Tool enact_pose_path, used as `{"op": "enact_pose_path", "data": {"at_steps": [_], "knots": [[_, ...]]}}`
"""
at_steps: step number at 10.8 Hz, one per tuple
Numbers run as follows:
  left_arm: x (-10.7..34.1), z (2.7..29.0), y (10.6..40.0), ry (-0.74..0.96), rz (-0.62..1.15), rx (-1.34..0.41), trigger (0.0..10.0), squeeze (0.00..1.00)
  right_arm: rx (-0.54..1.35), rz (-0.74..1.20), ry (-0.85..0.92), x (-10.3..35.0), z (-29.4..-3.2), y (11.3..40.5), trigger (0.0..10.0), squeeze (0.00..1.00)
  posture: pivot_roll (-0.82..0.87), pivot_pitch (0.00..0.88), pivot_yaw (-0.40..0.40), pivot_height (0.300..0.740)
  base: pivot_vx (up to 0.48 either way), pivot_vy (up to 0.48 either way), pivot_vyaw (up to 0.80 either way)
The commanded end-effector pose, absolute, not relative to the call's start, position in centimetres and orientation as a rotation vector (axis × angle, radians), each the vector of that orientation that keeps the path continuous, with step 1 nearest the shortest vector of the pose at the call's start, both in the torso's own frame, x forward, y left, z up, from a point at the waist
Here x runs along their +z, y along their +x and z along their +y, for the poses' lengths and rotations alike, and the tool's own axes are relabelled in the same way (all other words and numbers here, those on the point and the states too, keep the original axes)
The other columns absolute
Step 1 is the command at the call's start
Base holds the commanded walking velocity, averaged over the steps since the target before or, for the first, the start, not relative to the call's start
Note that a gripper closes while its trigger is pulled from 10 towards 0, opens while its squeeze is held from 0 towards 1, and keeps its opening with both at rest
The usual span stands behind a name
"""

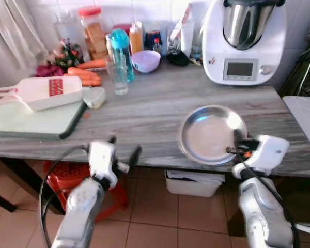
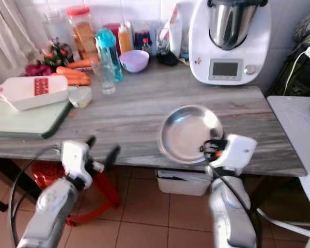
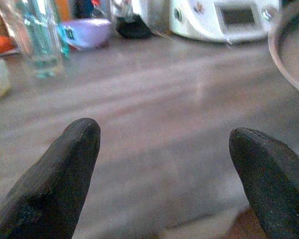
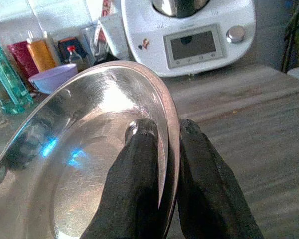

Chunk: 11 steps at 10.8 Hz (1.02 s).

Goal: Setting the table

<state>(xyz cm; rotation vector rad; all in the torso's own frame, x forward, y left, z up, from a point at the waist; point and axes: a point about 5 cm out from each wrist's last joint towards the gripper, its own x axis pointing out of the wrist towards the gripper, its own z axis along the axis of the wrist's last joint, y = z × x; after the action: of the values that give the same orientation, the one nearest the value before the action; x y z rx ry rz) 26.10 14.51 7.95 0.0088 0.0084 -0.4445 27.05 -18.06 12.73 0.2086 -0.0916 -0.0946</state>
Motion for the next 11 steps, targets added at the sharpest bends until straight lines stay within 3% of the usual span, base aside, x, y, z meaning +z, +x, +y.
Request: {"op": "enact_pose_path", "data": {"at_steps": [1,6,11], "knots": [[8.1,15.9,25.4,0.05,-0.002,-0.464,10.0,0.0,-0.069,-0.105,0.223,13.2,-17.1,27.8,10.0,0.0,-0.01,0.0,0.056,0.74,0.0,0.0,0.0],[7.3,17.0,24.6,0.11,0.03,-0.484,10.0,0.0,-0.056,-0.003,0.322,14.0,-15.4,33.8,10.0,0.0,0.03,0.0,0.037,0.74,0.0,0.0,0.0],[7.5,16.6,24.9,0.106,0.011,-0.441,10.0,0.0,-0.066,0.153,0.425,12.5,-14.8,36.6,10.0,0.0,0.07,0.0,0.037,0.74,0.0,0.0,0.0]]}}
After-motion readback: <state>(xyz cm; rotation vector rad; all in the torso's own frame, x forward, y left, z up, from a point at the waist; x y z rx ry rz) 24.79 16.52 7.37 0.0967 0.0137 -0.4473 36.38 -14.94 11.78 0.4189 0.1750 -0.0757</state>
